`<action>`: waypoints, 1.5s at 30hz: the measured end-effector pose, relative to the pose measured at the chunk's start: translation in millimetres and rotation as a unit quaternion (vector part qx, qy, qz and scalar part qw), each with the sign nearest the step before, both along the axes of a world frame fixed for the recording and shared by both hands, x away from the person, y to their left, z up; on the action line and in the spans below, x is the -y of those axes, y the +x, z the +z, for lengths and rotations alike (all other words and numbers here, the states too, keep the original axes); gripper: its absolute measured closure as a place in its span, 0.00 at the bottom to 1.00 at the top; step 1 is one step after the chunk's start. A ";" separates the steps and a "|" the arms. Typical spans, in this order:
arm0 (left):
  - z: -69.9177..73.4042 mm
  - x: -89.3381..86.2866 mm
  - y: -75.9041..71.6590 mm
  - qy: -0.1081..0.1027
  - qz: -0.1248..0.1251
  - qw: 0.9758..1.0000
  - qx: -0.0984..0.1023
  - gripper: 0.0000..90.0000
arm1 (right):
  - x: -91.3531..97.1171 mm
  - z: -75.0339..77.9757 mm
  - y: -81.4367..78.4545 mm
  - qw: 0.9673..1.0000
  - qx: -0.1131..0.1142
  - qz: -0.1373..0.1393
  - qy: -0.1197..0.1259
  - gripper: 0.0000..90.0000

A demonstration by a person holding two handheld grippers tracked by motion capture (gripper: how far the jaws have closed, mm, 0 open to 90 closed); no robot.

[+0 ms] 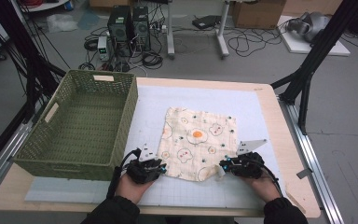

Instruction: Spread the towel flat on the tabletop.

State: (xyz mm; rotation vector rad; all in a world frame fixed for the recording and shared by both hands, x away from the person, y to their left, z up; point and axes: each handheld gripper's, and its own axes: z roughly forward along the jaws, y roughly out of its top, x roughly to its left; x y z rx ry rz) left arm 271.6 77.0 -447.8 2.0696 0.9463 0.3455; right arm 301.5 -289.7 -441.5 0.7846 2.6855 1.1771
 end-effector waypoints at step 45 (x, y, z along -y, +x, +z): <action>11.3 -2.4 -30.0 -0.028 -0.038 0.999 -0.018 0.86 | 56.6 18.0 -45.0 0.998 -0.009 0.023 0.055 0.82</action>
